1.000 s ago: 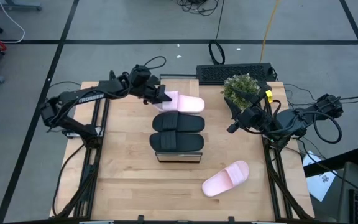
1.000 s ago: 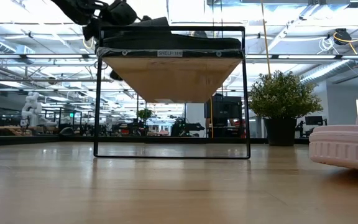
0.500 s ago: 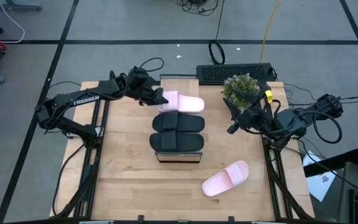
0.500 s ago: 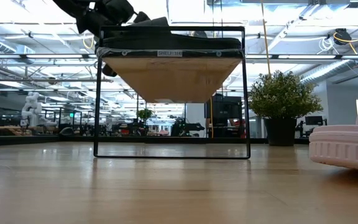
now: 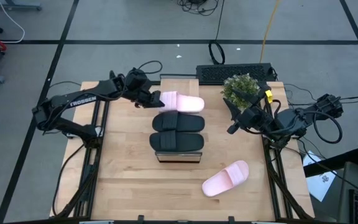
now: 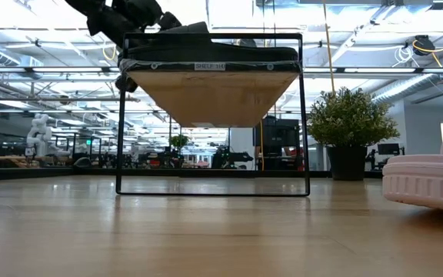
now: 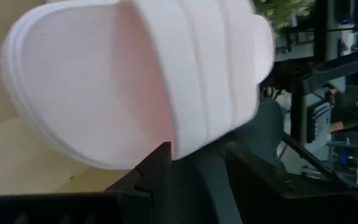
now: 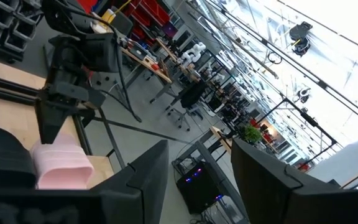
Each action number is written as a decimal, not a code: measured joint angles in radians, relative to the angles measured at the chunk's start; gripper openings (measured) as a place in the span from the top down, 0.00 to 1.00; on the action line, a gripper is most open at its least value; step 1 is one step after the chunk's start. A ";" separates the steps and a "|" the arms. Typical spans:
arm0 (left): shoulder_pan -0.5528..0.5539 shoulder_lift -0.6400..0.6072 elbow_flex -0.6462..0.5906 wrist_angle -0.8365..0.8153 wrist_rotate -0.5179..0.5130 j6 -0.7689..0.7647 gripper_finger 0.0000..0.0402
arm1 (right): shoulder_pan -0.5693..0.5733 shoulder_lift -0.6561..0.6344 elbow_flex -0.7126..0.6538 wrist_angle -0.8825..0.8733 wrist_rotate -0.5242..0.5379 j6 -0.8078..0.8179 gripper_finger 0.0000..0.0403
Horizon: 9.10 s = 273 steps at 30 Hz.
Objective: Pick and place slides into the shelf
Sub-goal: Put the left pink slide on the shelf, then put the pink slide on the shelf
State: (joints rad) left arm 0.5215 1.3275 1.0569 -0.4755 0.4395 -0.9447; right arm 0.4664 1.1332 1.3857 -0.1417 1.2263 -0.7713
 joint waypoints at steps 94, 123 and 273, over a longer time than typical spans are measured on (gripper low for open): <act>-0.898 -0.216 0.095 0.191 -0.789 0.500 0.64 | 0.301 -0.356 -0.977 0.044 -1.004 2.114 0.59; -1.343 0.615 0.917 -0.119 -1.346 0.470 0.72 | 0.301 -0.363 -0.976 1.121 -0.831 1.134 0.59; -1.378 0.669 1.067 -0.573 -1.016 0.017 0.85 | 0.380 -0.309 -1.233 0.295 -0.940 2.365 0.59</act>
State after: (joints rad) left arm -0.8562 1.9968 2.1235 -1.0488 -0.5769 -0.9276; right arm 0.8463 0.8246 0.1524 0.1534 0.2867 1.5936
